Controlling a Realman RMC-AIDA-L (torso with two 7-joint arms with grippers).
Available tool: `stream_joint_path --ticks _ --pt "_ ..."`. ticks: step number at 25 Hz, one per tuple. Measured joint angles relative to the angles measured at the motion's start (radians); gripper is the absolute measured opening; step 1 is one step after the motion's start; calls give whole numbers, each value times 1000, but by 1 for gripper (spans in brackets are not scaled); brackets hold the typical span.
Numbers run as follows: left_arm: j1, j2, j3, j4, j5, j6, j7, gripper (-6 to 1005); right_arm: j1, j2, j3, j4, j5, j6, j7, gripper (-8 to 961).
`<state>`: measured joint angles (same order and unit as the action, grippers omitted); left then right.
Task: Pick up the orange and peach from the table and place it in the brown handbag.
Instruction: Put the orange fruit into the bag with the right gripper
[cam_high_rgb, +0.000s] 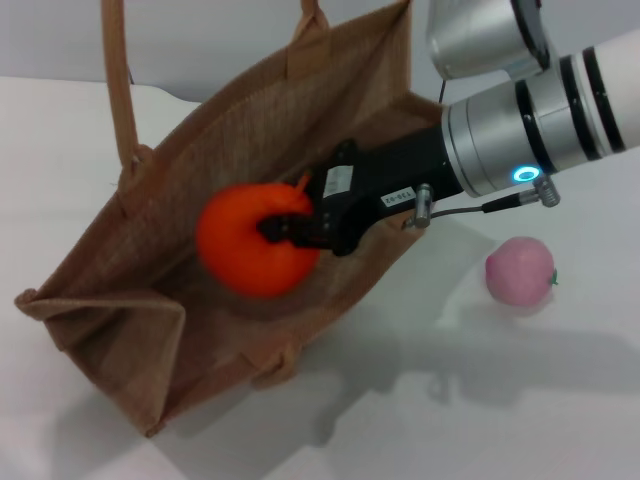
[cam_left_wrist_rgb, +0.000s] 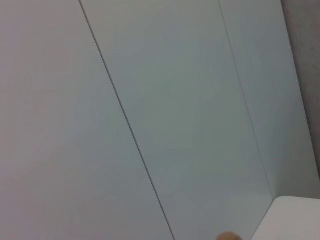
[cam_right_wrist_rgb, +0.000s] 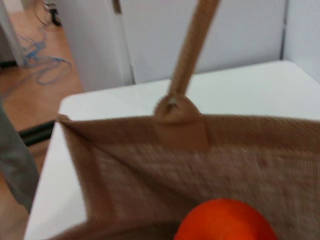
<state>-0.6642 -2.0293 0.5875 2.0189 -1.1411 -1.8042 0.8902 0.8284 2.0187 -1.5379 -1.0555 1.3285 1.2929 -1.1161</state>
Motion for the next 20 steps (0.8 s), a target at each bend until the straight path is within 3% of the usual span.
stream_joint_path --ticks 8,13,20 --pt "0 0 1 0 0 1 4 108 3 0 7 85 120 -8 -120 238" --pt "0 0 1 0 0 2 5 109 0 0 8 117 187 -14 -165 493" --pt "5 0 0 0 5 2 7 109 -4 0 9 130 201 -14 -179 712"
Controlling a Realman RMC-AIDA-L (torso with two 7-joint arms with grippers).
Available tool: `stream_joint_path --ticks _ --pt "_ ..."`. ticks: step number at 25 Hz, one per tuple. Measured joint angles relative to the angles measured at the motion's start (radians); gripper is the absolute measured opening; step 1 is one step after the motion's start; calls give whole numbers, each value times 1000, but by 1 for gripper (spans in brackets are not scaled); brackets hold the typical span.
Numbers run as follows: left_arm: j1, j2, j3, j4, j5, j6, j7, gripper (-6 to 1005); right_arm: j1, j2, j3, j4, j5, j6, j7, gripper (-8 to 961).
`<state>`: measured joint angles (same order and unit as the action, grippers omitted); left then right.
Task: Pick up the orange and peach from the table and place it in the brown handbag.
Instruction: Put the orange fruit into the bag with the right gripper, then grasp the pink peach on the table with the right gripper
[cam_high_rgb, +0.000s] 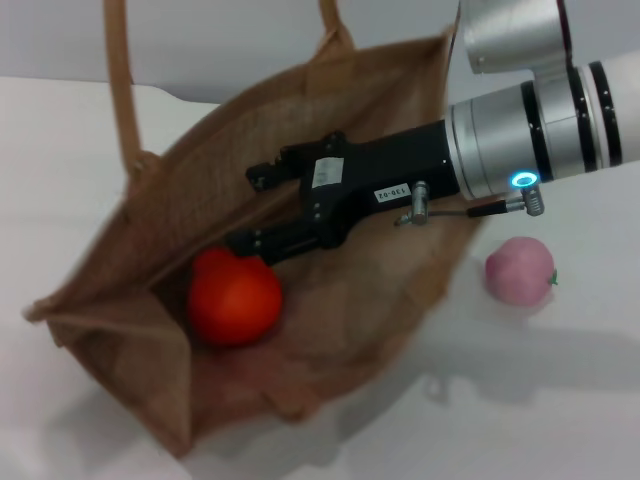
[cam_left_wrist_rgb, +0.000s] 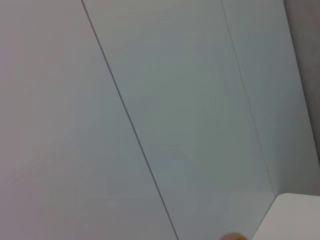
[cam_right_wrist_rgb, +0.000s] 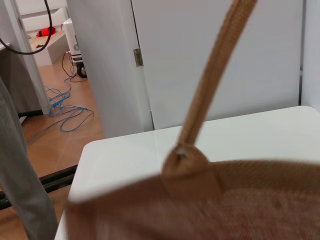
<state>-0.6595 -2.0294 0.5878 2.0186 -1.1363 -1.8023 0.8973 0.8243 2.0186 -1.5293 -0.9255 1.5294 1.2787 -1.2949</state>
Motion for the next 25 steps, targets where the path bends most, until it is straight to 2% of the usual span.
stream_joint_path --ticks 3,6,10,12,17,21,25 --pt "6 0 -8 0 4 0 0 109 -2 -2 6 -2 -5 0 2 791" --pt "10 0 -36 0 7 -5 2 108 -19 -13 46 -17 -34 10 17 862" --pt "19 1 -70 0 8 -9 6 108 -74 -40 110 -116 -133 35 100 860" --pt "30 1 -83 0 6 -10 9 108 -112 -47 151 -184 -216 41 158 859" --pt "56 1 -100 3 -1 -13 12 109 -186 -44 250 -283 -366 54 223 857" --pt "61 2 -132 6 -4 -18 12 109 -214 -38 302 -284 -458 62 236 858" --pt "62 3 -172 6 -12 -35 18 108 -218 -28 304 -262 -547 68 263 858"
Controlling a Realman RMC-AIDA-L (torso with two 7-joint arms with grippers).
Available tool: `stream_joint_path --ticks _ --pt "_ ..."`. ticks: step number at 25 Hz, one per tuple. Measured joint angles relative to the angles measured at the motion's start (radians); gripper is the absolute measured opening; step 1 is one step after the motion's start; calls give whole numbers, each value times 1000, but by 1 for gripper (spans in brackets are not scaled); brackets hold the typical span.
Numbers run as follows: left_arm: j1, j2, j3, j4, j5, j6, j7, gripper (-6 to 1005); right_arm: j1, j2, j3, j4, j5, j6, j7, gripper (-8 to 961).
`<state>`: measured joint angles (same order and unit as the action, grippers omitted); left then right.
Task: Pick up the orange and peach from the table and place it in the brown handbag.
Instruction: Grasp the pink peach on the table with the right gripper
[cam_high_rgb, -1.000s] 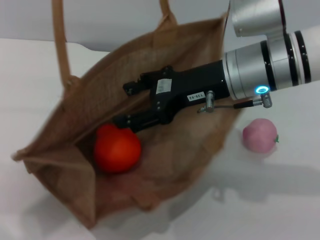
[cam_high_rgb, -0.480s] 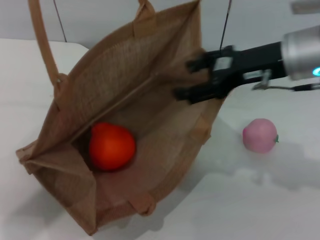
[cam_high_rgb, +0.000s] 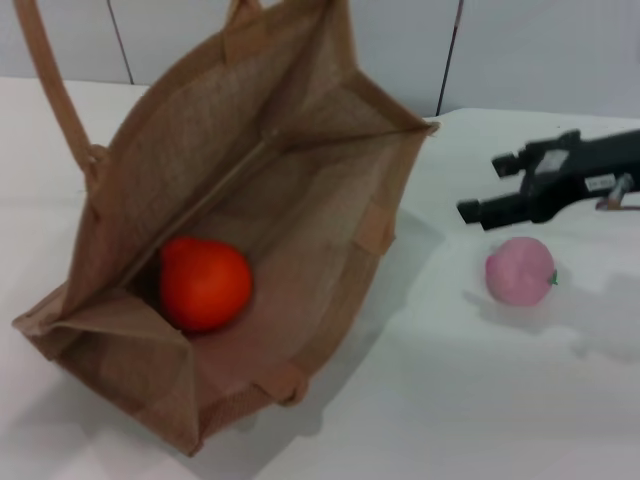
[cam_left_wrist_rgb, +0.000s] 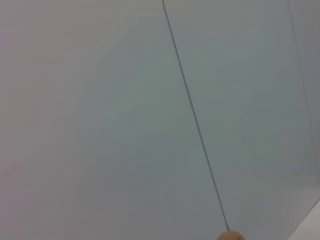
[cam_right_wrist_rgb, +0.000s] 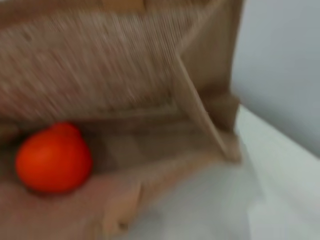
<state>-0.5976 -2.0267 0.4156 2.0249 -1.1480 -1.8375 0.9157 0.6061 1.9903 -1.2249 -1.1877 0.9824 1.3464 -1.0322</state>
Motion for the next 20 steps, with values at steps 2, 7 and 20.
stream_joint_path --ticks 2,7,20 --pt "0 0 -9 0 -1 -4 6 108 4 5 -3 21 -41 1 10 859" --pt "0 0 -12 0 -2 -5 9 109 35 9 -6 100 -118 23 13 859" --pt "4 0 -12 0 -1 -5 20 108 126 9 5 172 -206 25 39 861"
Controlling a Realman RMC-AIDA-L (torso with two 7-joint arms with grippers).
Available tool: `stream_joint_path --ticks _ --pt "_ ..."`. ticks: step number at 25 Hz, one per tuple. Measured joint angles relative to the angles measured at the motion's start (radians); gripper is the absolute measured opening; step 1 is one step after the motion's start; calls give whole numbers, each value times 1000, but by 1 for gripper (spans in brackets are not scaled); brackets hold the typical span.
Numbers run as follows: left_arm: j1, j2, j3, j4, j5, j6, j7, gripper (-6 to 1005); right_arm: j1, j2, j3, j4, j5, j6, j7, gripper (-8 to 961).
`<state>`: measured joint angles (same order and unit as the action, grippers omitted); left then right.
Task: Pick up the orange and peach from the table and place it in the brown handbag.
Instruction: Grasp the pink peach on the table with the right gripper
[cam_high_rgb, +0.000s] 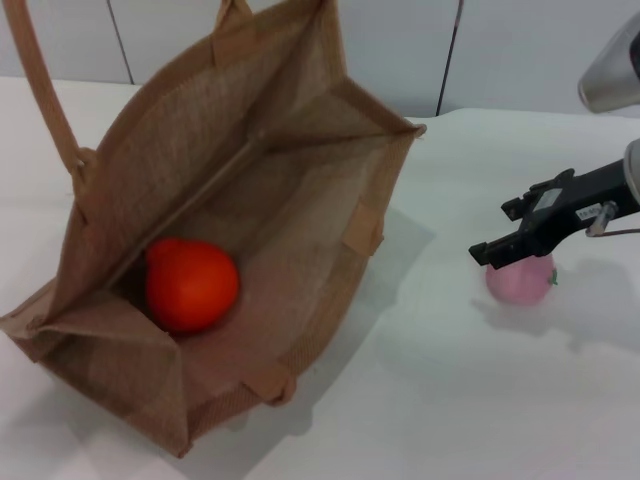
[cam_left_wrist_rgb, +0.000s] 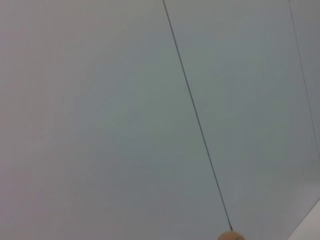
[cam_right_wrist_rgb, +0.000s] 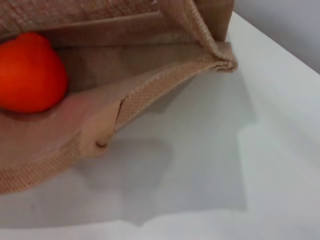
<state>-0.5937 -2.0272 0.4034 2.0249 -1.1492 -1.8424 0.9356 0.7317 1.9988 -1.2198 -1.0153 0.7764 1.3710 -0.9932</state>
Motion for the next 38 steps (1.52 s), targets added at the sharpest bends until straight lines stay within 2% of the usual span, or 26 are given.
stream_joint_path --ticks 6,24,34,38 --pt "1 -1 0 0 0 0 0 108 5 -16 4 23 -28 0 11 860" --pt "-3 -1 1 2 1 0 2 109 30 -27 4 158 -57 -89 4 858" --pt "-4 -1 6 1 0 0 2 109 46 -27 -4 224 -65 -101 -8 857" --pt "-5 -1 12 0 5 0 2 109 73 -22 -6 294 -74 -138 -29 857"
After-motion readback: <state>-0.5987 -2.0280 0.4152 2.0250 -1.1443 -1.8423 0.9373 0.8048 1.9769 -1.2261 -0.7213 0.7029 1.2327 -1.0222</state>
